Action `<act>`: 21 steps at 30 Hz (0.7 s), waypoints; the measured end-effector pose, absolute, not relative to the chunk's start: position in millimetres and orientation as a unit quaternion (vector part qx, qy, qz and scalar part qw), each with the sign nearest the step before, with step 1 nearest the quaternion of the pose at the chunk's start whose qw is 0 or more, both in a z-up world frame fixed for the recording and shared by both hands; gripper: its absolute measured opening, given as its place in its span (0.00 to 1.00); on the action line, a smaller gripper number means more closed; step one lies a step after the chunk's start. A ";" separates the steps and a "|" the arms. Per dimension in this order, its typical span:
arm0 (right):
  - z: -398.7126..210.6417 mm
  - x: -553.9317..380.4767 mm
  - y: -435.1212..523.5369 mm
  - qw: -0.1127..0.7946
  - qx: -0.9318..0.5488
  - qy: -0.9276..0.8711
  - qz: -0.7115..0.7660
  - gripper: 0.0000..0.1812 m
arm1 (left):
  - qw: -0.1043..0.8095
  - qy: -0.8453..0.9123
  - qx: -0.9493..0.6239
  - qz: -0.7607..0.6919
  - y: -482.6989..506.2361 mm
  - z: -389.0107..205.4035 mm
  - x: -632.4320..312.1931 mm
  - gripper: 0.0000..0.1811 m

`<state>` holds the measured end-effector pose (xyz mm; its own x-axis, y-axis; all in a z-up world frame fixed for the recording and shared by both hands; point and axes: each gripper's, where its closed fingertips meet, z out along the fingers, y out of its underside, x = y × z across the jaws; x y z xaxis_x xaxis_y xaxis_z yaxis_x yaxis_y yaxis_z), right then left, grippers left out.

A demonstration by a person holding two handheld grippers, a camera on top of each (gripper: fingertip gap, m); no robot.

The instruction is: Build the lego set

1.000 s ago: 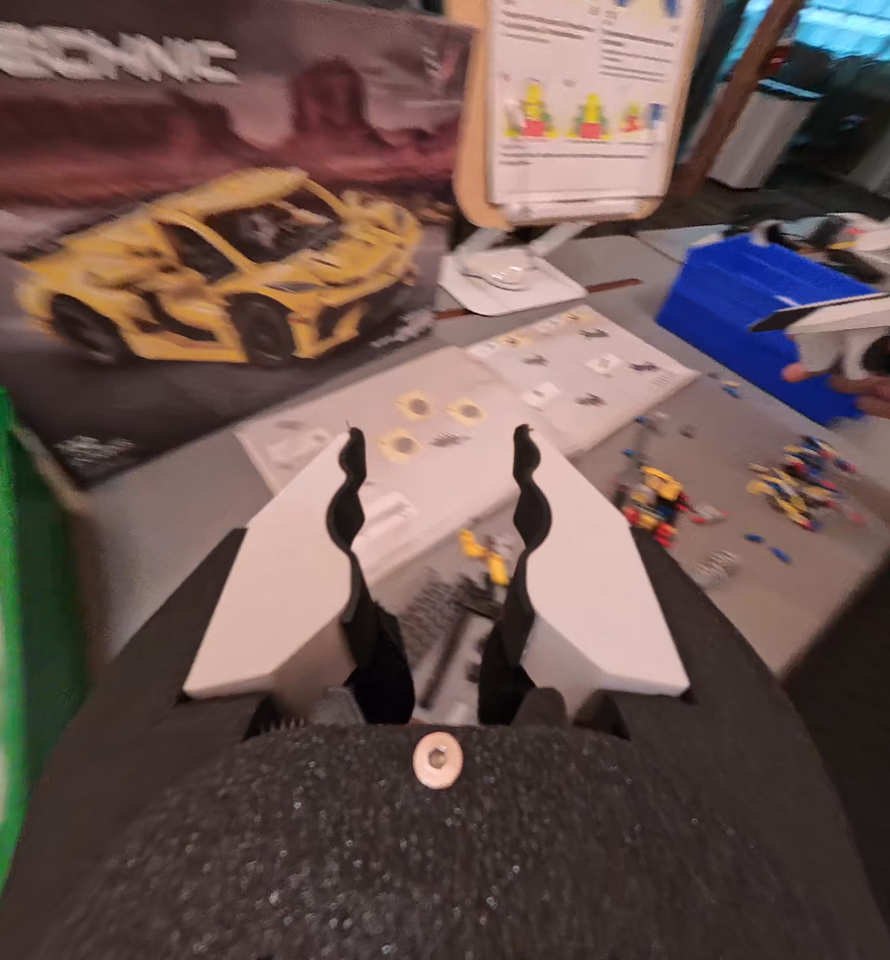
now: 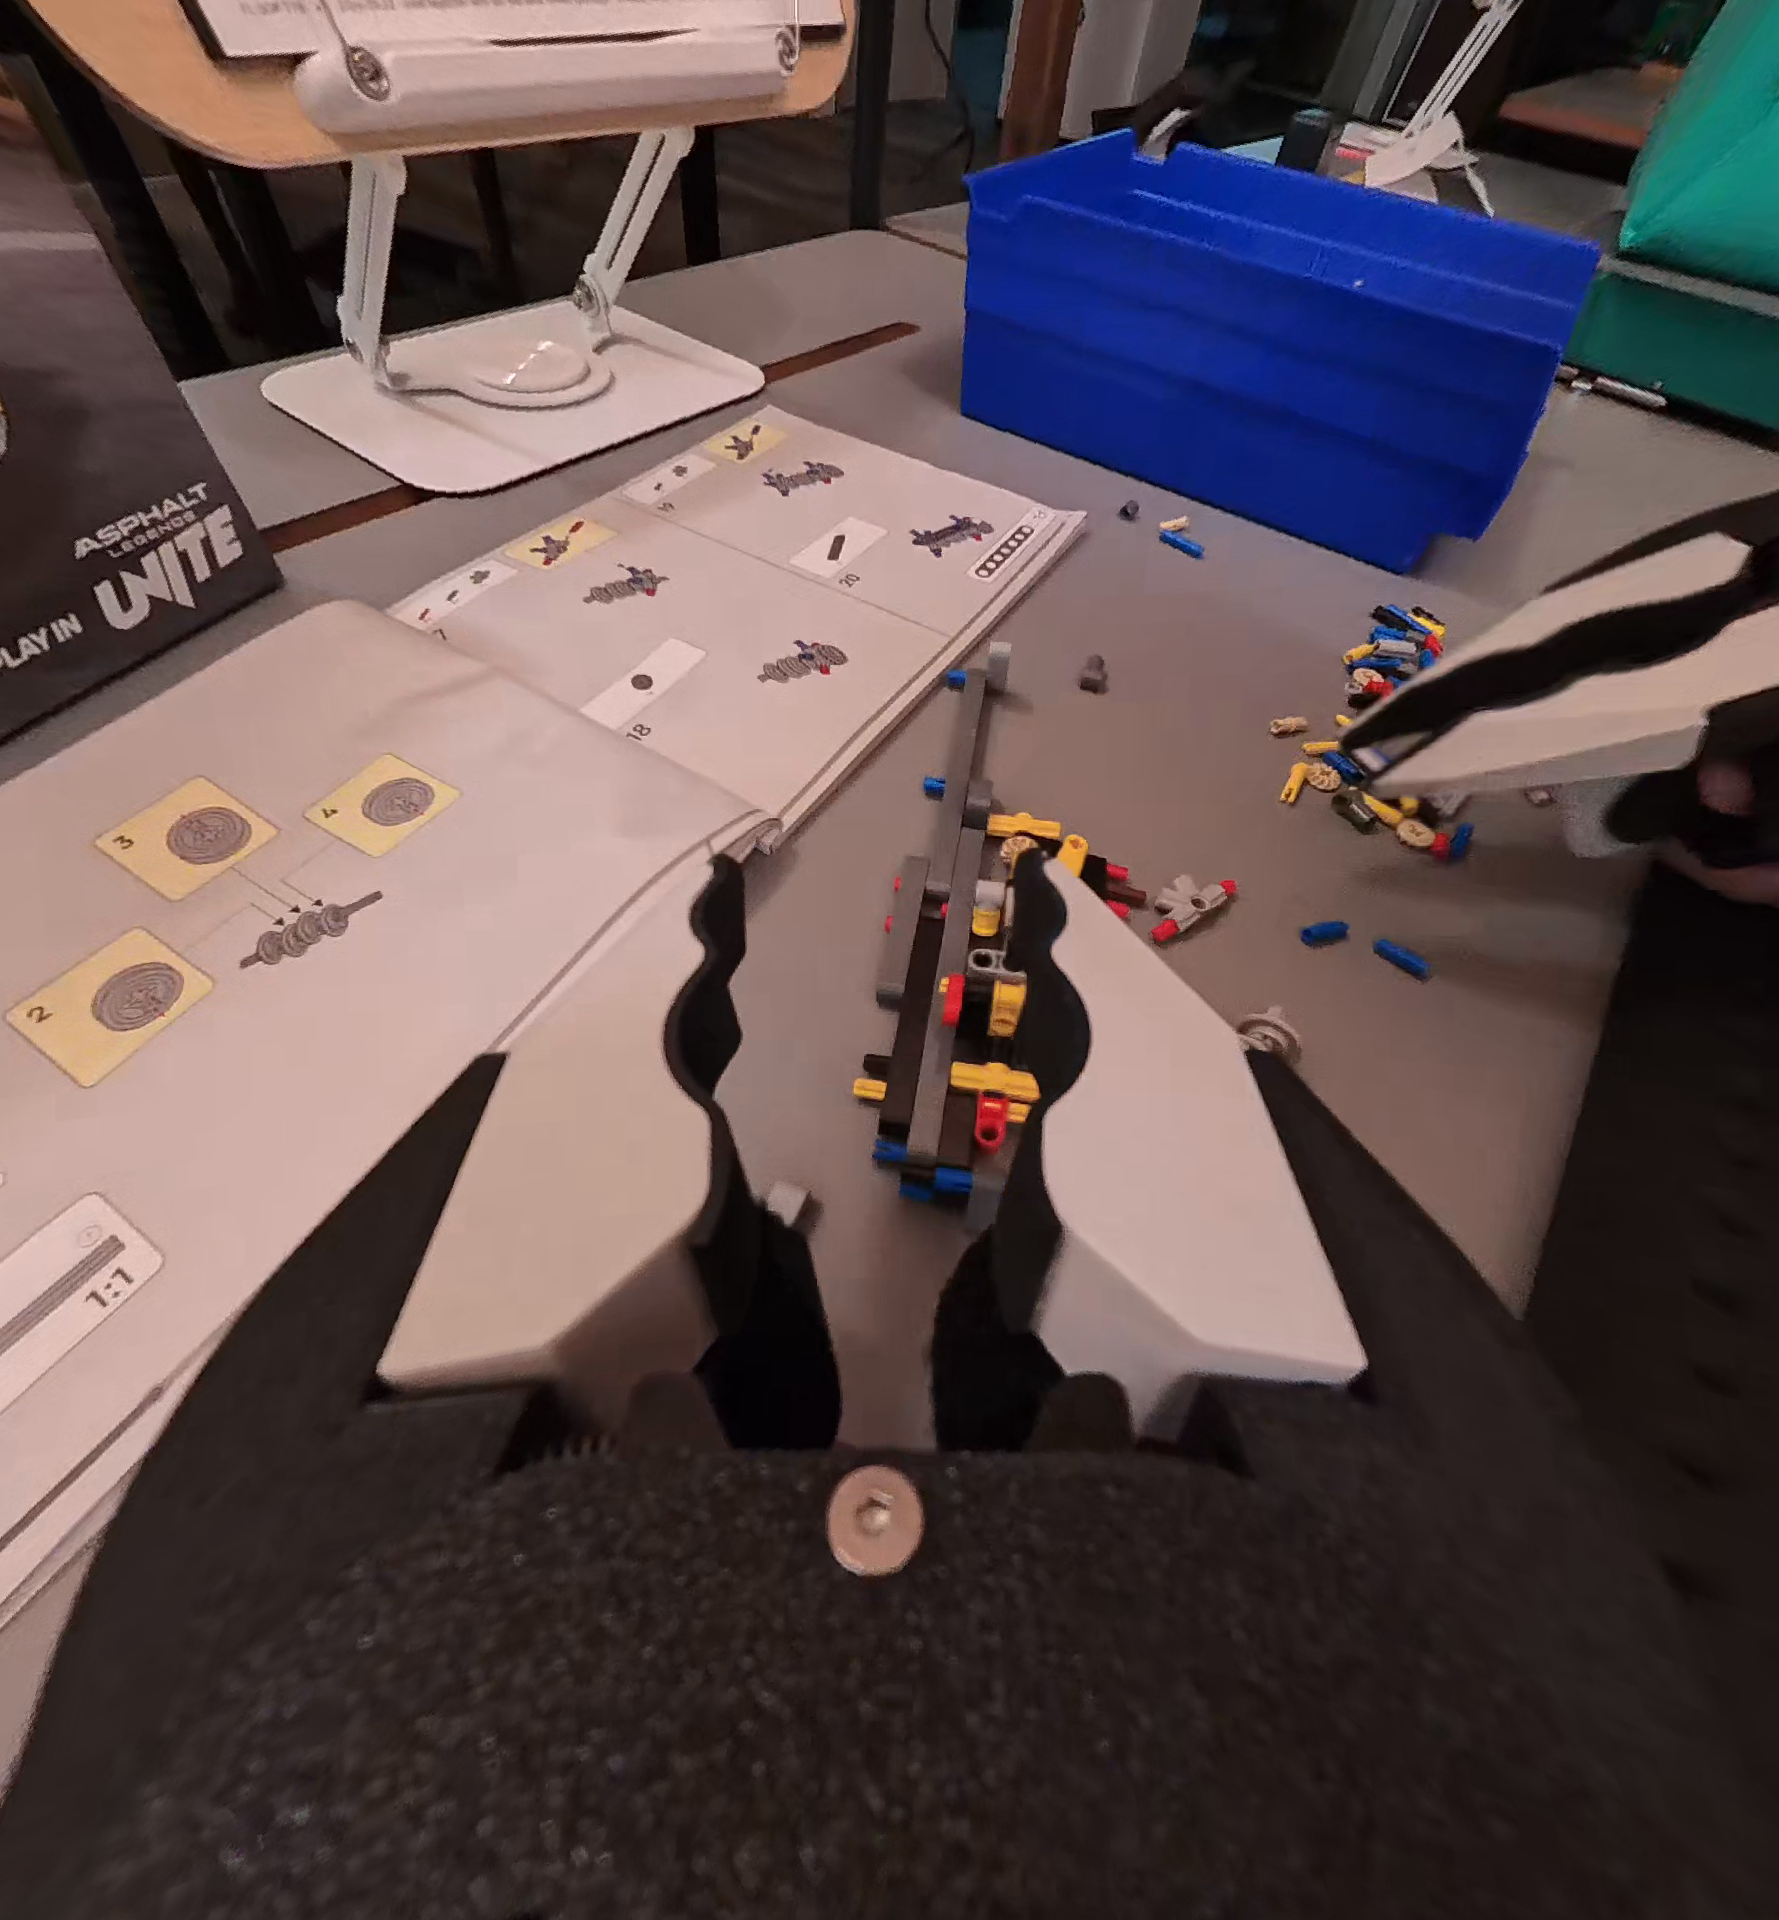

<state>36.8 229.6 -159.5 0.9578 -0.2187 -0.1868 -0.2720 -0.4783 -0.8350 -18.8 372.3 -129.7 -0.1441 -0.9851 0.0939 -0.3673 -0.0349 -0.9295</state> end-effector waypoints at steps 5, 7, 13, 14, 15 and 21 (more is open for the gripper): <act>-164.2 27.8 266.2 0.478 -0.877 0.034 0.018 0.26 | 0.343 0.595 -0.574 -0.445 382.0 -140.0 -29.9 0.27; -176.1 35.1 280.1 0.445 -0.895 0.029 0.001 0.31 | 0.339 0.592 -0.575 -0.451 381.1 -141.2 -33.7 0.27; -202.9 31.0 300.9 0.405 -0.914 0.039 -0.008 0.23 | 0.336 0.593 -0.573 -0.455 378.2 -141.1 -34.3 0.27; -202.4 33.8 301.2 0.405 -0.914 0.033 -0.025 0.21 | 0.334 0.594 -0.572 -0.457 376.6 -141.3 -34.6 0.27; -199.2 36.4 302.6 0.411 -0.910 0.035 -0.032 0.20 | 0.331 0.596 -0.570 -0.459 374.9 -141.7 -34.8 0.27; -200.9 36.1 306.8 0.410 -0.912 0.026 -0.025 0.12 | 0.319 0.600 -0.563 -0.470 366.5 -140.4 -33.6 0.27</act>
